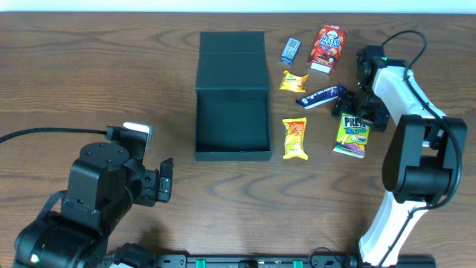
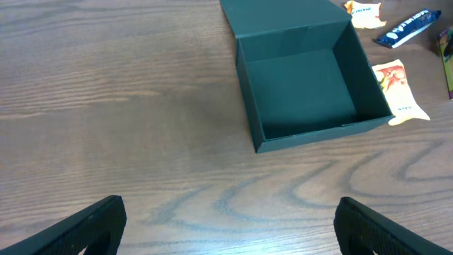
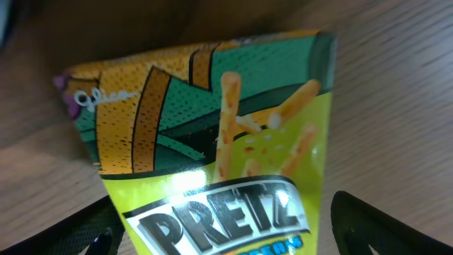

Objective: Pack container
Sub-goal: 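Grasp the green Pretz box with the right gripper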

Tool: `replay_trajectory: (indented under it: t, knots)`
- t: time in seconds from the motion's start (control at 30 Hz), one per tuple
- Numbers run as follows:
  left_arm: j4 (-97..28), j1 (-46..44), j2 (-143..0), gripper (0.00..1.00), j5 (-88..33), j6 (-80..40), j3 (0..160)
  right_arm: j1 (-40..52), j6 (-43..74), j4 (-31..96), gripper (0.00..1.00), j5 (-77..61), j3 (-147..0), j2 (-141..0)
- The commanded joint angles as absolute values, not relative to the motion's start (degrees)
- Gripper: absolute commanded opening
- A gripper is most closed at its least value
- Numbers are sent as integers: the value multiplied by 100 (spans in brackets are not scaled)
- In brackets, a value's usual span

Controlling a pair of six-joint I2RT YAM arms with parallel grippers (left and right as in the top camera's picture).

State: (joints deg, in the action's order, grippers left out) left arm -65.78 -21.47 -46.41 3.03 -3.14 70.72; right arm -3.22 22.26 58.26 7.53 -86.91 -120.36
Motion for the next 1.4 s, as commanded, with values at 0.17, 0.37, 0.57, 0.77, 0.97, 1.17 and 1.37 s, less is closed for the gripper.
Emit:
replay_trajectory:
  t: [0.17, 0.37, 0.57, 0.77, 0.97, 1.17, 1.37]
  knots:
    - [-6589, -2139, -4644, 95, 355, -338, 7050, -373, 1959, 5544, 93, 703, -8346, -12066]
    - [-6589, -2139, -4644, 95, 357, -338, 7050, -373, 1896, 5188, 94, 642, -8053, -12066]
    - [-6589, -2139, -4644, 95, 357, -338, 7050, -373, 1815, 4958, 84, 591, -7937, -12066]
    - [-6589, -2139, -4644, 95, 355, -338, 7050, -373, 1815, 4910, 72, 591, -7937, -12066]
    - [-6589, -2139, -4644, 95, 357, -338, 7050, -373, 1813, 5015, 67, 576, -8027, -11952]
    - [-6589, -2139, -4644, 95, 357, -338, 7050, -370, 1791, 5146, 70, 576, -8211, -11463]
    - [-6589, -2139, -4644, 95, 357, -338, 7050, -242, 1745, 5205, 71, 576, -8224, -10757]
